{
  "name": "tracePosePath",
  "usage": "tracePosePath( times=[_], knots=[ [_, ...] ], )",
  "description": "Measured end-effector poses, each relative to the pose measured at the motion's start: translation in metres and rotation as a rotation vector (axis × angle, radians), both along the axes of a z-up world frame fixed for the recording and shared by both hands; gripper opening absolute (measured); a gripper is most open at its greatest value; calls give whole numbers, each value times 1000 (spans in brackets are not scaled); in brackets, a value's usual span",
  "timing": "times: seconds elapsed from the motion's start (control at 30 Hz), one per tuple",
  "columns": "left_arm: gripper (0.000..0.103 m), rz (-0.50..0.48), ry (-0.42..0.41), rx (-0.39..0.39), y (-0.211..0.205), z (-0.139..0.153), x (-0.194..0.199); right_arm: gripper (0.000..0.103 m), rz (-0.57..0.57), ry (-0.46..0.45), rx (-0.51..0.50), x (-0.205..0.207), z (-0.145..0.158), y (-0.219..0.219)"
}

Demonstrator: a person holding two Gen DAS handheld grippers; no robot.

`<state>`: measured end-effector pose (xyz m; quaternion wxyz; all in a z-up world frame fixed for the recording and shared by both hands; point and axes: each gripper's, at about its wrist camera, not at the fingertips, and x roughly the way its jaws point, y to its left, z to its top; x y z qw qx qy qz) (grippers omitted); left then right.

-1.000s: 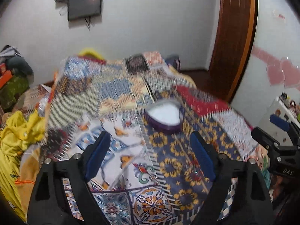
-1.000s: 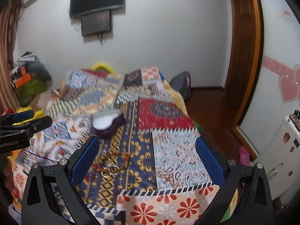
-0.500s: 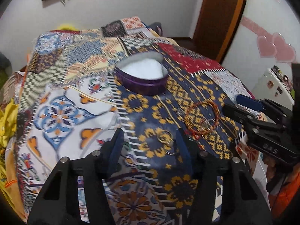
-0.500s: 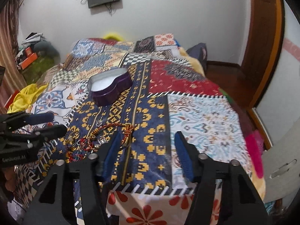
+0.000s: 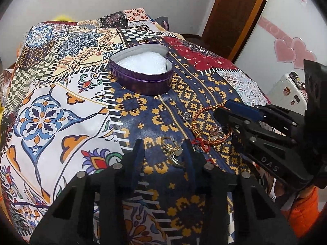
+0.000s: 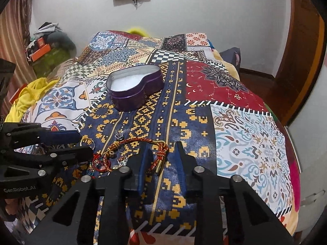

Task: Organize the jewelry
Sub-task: 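Grasp a gold ring with the left tool while the right tool grasps the red beaded bracelet, then carry both items over the tin and open both tools to drop them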

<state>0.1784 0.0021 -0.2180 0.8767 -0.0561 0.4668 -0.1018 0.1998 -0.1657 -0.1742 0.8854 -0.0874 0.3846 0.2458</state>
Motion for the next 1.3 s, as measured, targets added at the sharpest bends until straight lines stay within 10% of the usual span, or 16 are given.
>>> tracePosePath(
  times=[0.2,1.3],
  knots=[
    [19,-16,-18,29,-7,-1,-1,8,5,-6,-7,-1,-1,-1],
    [19,66,-234,42,24,82,-2,7,18,-176,93,1,82,16]
  ],
)
